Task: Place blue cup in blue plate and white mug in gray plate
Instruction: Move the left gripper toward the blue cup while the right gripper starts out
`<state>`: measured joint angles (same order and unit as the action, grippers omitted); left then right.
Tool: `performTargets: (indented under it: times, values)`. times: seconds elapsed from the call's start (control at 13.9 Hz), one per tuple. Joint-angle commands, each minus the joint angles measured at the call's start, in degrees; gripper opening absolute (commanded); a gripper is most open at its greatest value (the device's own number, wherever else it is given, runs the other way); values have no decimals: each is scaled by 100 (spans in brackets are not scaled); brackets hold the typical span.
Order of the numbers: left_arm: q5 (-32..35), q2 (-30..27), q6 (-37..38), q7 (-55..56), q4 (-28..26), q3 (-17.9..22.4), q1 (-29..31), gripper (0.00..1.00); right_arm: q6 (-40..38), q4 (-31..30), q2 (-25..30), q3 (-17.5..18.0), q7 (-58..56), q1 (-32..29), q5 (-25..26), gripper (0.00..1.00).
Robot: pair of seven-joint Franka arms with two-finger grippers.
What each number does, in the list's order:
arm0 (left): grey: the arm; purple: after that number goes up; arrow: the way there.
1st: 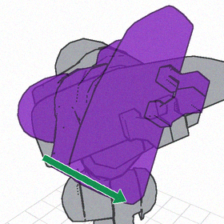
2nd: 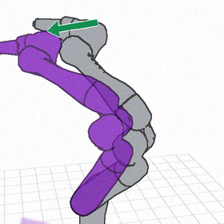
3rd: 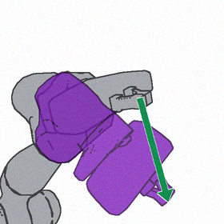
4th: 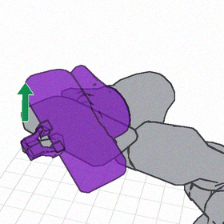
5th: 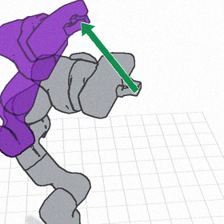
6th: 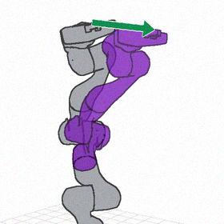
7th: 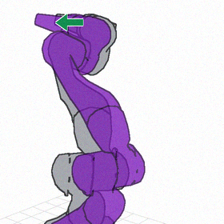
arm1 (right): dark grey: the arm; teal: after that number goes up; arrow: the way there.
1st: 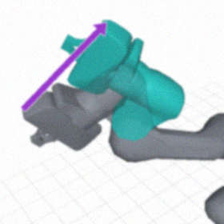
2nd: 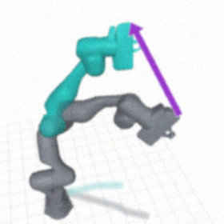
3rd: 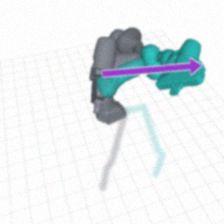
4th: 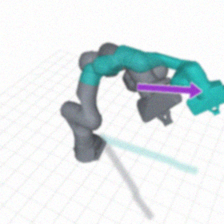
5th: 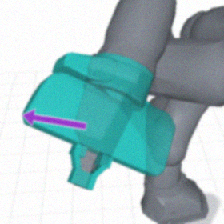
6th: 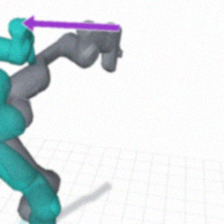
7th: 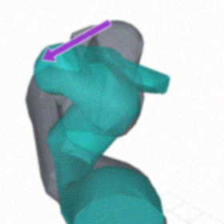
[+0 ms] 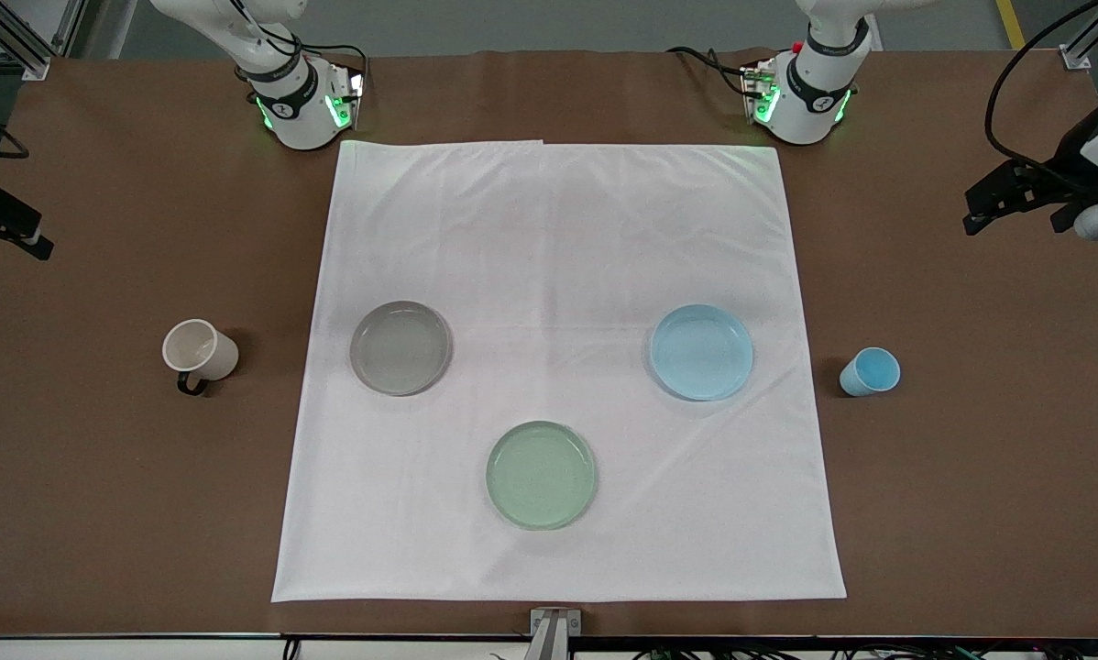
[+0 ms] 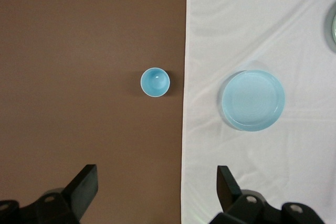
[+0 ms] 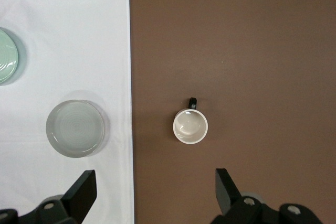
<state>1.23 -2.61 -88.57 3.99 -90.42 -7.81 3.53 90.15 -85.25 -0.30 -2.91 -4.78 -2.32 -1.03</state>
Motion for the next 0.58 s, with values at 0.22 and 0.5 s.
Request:
performTargets:
  times: [0.22, 0.5]
  values:
    - [52, 181, 77, -109, 200, 60, 78, 100, -41, 97, -40, 1, 30, -6, 41, 100]
    - [44, 576, -89, -109, 35, 69, 349, 100, -41, 97, -58, 1, 21, -49, 24, 100]
